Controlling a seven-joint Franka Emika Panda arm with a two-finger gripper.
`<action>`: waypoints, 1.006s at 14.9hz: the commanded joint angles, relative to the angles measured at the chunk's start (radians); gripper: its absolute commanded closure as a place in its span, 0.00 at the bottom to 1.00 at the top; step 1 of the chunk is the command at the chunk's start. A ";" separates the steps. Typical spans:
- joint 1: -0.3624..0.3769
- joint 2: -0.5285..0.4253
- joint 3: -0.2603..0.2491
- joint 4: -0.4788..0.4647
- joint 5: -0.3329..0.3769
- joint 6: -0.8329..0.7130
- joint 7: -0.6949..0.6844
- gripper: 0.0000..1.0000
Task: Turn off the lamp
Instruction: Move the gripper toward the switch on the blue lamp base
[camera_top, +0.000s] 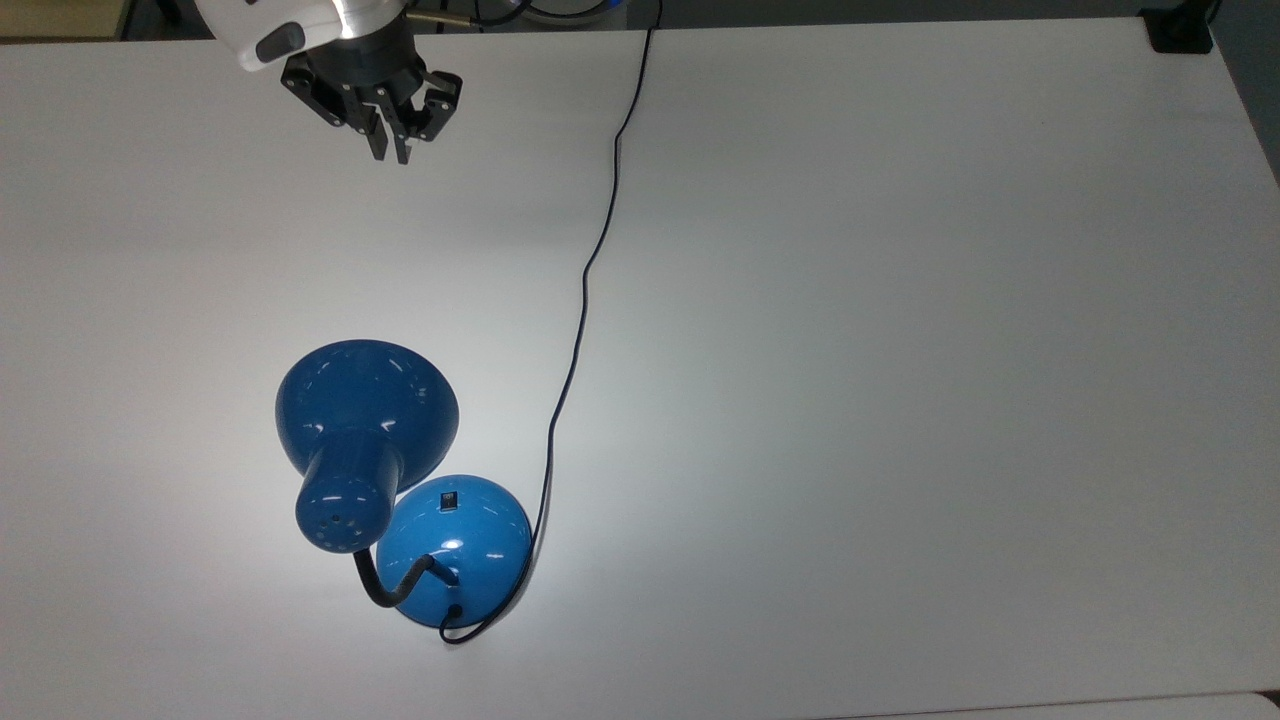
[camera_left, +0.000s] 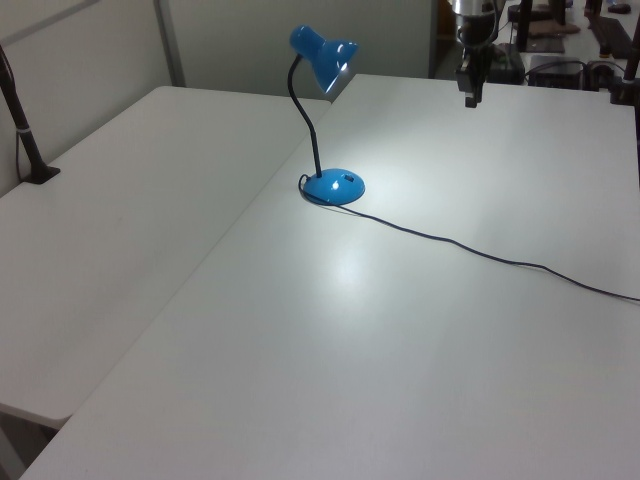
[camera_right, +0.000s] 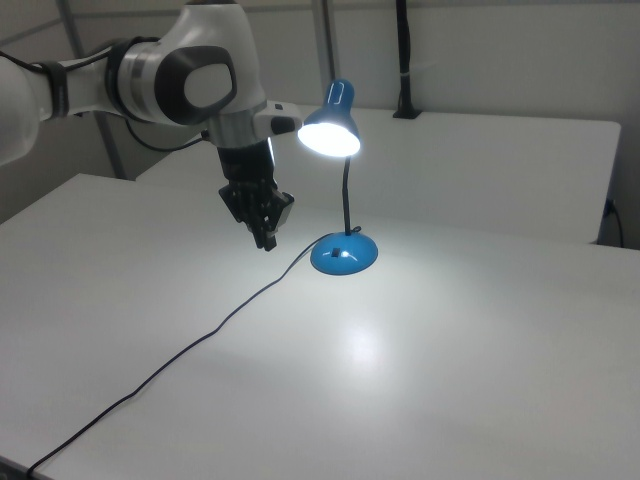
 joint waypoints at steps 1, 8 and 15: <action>-0.002 0.145 -0.003 0.118 0.025 0.046 -0.063 0.95; 0.004 0.267 0.007 0.077 0.152 0.520 -0.059 0.98; -0.002 0.408 0.061 0.068 0.172 0.804 -0.054 0.98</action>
